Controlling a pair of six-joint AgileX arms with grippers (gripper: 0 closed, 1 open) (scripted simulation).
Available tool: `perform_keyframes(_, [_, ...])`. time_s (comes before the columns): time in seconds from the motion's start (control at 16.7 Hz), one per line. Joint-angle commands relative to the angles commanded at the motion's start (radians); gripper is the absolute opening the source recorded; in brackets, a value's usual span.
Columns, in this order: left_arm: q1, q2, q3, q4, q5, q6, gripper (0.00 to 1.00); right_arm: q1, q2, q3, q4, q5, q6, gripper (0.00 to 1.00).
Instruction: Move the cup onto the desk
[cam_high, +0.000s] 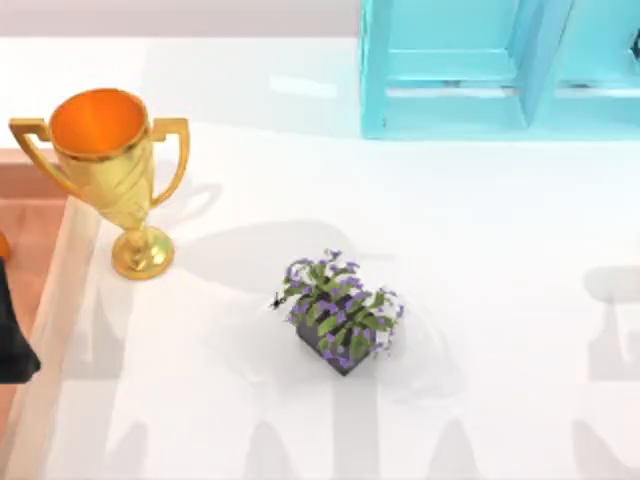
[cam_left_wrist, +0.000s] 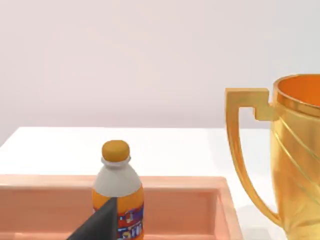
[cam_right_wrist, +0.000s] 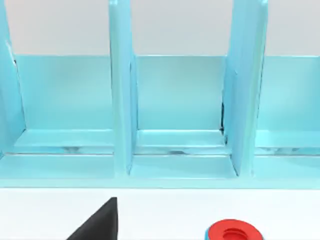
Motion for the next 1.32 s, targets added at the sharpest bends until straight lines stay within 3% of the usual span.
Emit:
perform_keyframes(0.24, [0.007, 0.033, 0.033, -0.031, -0.001, 0.008, 1.00, 0.000, 0.000, 0.000, 0.000, 0.000, 0.000, 1.00])
perform_keyframes(0.48, [0.041, 0.222, 0.224, -0.206, 0.000, 0.049, 1.00, 0.000, 0.000, 0.000, 0.000, 0.000, 0.000, 1.00])
perform_keyframes(1.08, [0.176, 1.205, 0.960, -0.972, 0.001, 0.195, 1.00, 0.000, 0.000, 0.000, 0.000, 0.000, 0.000, 1.00])
perform_keyframes(1.32, [0.220, 1.467, 1.196, -1.188, -0.002, 0.241, 1.00, 0.000, 0.000, 0.000, 0.000, 0.000, 0.000, 1.00])
